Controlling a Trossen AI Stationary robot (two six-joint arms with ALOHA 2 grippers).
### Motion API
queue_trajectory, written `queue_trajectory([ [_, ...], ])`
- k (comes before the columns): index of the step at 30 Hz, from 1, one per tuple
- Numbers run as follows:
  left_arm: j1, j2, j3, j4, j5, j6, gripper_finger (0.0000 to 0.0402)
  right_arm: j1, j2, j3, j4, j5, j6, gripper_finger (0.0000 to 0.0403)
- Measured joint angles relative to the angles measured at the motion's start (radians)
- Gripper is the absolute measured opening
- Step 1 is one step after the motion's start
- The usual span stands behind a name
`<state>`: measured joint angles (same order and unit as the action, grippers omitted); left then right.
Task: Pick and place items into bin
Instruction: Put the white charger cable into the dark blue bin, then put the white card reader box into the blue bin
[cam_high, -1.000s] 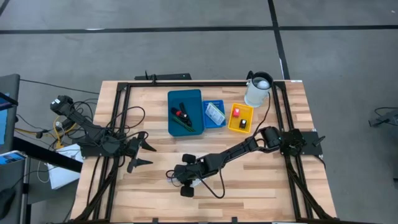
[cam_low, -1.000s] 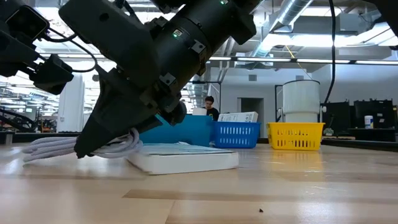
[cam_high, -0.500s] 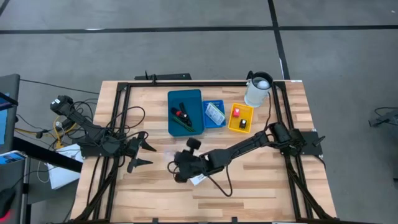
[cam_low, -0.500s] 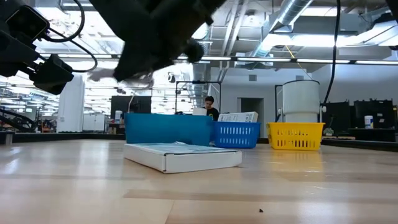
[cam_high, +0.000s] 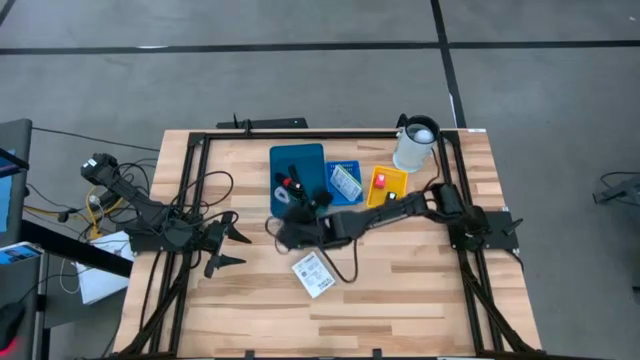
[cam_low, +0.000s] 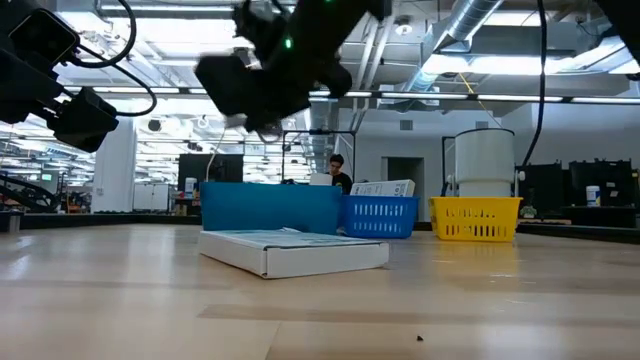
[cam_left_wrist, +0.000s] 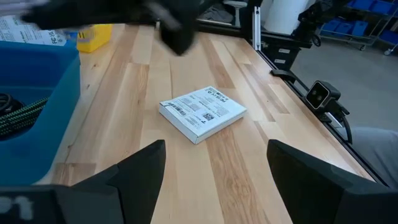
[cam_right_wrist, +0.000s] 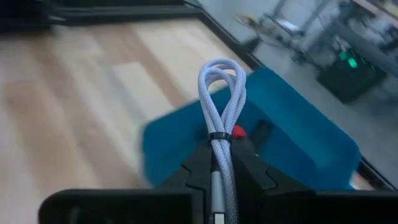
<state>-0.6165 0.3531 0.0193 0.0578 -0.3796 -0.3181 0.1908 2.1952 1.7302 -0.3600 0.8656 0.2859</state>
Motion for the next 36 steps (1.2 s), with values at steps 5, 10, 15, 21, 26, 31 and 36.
queue_trajectory([
  [5,0.0,0.0,0.0,0.0,0.0,0.0,0.027,-0.078,0.0,0.0,-0.099,-0.008,0.124,0.0054],
  [10,0.0,0.0,0.0,0.0,0.0,0.0,0.027,-0.126,0.0,0.0,-0.166,-0.053,0.261,0.0064],
  [15,0.0,0.0,0.0,0.0,0.0,0.0,0.027,-0.123,0.0,0.0,-0.179,-0.082,0.263,0.0066],
  [21,0.0,0.0,0.0,0.0,0.0,0.0,0.027,-0.106,0.001,0.0,-0.179,-0.077,0.255,0.0067],
  [26,0.0,0.0,0.0,0.0,0.0,0.0,0.027,-0.106,0.001,0.0,-0.179,-0.074,0.24,0.0068],
  [31,0.0,0.0,0.0,0.0,0.0,0.0,0.027,-0.106,0.002,0.0,-0.179,-0.077,0.238,0.0073],
  [36,0.0,0.0,0.0,0.0,0.0,0.0,0.027,-0.106,0.002,0.0,-0.179,-0.078,0.238,0.0115],
])
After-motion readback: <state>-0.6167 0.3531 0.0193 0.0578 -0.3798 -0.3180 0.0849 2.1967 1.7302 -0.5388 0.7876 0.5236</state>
